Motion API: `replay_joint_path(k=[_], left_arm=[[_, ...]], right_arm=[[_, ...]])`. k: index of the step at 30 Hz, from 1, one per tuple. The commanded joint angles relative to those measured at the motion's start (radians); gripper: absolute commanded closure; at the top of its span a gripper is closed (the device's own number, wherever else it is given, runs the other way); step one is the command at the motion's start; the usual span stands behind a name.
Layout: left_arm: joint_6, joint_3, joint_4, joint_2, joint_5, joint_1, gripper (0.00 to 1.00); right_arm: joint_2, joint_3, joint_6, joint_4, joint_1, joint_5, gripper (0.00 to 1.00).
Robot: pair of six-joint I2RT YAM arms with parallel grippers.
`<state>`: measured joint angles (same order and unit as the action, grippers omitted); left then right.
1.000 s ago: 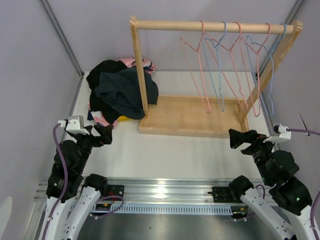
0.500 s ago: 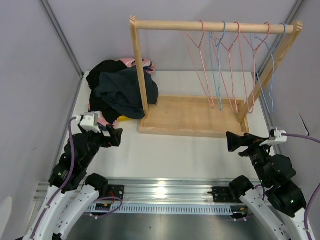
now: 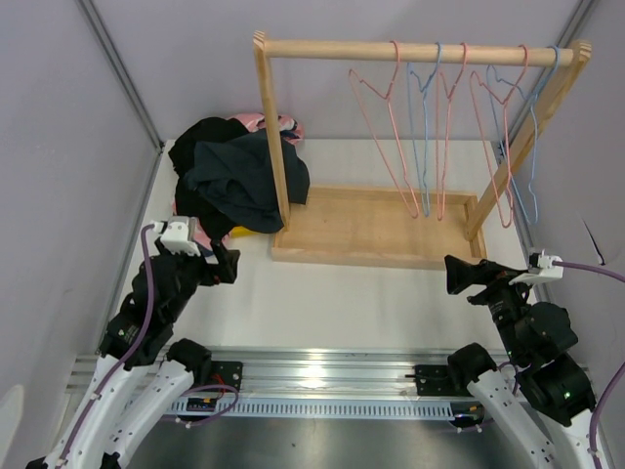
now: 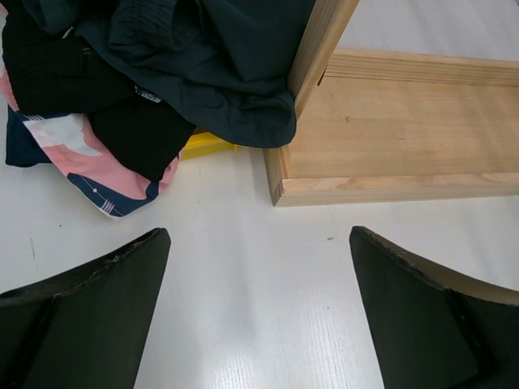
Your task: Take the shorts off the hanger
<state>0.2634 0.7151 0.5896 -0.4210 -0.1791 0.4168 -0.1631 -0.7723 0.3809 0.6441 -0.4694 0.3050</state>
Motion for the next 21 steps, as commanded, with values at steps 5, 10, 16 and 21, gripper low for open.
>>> replay_joint_path(k=[5, 10, 16, 21], left_arm=[[0.022, 0.014, -0.005, -0.025, -0.025, 0.005, 0.77], [0.036, 0.02, 0.009, -0.036, -0.043, 0.005, 0.01], [0.036, 0.018, 0.006, -0.035, -0.039, 0.005, 0.01], [0.036, 0.014, 0.004, -0.03, -0.042, 0.005, 0.01]], right_arm=[[0.016, 0.002, -0.01, -0.04, 0.006, -0.006, 0.0], [0.016, 0.004, -0.011, -0.043, 0.009, -0.007, 0.01], [0.023, 0.002, -0.011, -0.041, 0.011, -0.006, 0.0], [0.008, -0.004, -0.028, -0.051, 0.012, -0.059, 0.0]])
